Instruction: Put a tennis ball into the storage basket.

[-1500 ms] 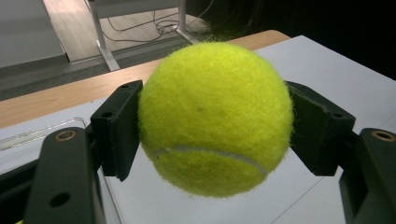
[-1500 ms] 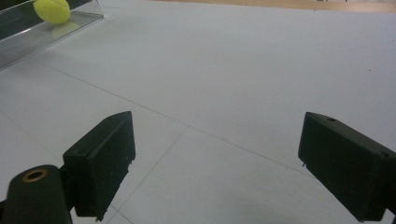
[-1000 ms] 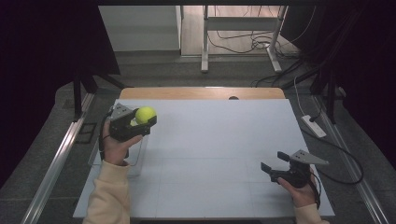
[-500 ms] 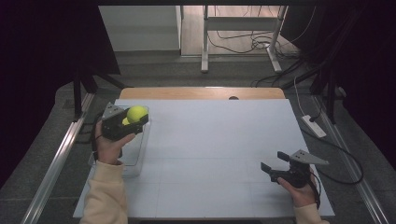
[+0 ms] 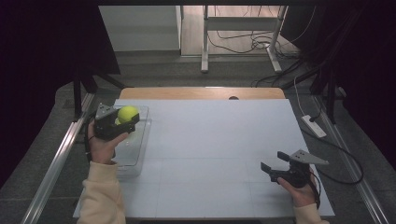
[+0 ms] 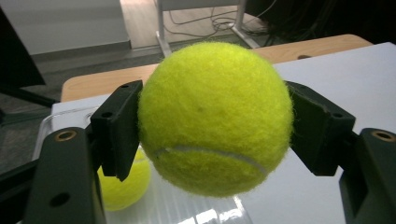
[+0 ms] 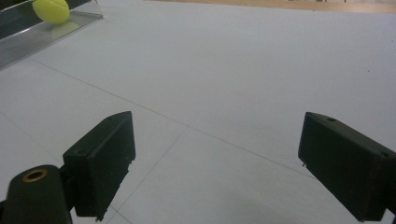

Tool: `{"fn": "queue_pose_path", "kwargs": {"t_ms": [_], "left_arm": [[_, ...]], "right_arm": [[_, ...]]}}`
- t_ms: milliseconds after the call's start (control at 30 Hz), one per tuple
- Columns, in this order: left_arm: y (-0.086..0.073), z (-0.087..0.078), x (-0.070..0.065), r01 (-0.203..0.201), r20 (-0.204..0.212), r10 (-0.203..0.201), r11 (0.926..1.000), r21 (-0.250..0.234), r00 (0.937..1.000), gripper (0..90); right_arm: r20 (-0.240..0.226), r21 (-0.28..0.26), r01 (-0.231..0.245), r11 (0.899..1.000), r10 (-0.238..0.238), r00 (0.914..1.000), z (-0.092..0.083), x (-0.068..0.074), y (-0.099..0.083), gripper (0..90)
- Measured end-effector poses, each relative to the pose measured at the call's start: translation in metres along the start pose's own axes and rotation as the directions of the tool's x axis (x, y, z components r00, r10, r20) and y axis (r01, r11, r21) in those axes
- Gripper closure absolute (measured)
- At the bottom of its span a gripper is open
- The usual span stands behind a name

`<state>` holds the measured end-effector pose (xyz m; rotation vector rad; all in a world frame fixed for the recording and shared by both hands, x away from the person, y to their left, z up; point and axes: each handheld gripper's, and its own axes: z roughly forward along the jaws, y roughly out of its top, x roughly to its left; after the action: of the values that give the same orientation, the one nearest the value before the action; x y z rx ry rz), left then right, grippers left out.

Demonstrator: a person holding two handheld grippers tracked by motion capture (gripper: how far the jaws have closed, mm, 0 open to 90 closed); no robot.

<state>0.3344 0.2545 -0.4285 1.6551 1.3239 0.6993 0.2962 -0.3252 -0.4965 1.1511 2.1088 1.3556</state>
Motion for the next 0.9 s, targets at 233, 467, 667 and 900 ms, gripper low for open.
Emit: {"fn": "queue_pose_path", "kwargs": {"t_ms": [233,467,667,900], "left_arm": [[-0.003,-0.003,0.009,0.02,-0.021,-0.02,0.9997,0.01,0.9996,26.7],[-0.004,-0.003,0.012,0.024,-0.035,-0.023,0.9996,0.017,0.9991,26.6],[-0.005,-0.002,0.014,0.022,-0.052,-0.021,0.9994,0.028,0.9984,26.6],[-0.007,0.0,0.017,0.022,-0.076,-0.018,0.9983,0.053,0.9969,26.6]], "right_arm": [[0.0,0.001,0.001,1.0,-0.001,1.0,0.0,0.0,0.0,11.0],[0.0,0.001,0.002,1.0,-0.002,1.0,0.0,0.0,0.0,11.0],[0.0,0.001,0.0,1.0,0.0,1.0,0.0,0.0,0.0,11.0],[-0.003,0.001,0.001,1.0,-0.001,1.0,0.001,0.0,0.0,11.0]]}}
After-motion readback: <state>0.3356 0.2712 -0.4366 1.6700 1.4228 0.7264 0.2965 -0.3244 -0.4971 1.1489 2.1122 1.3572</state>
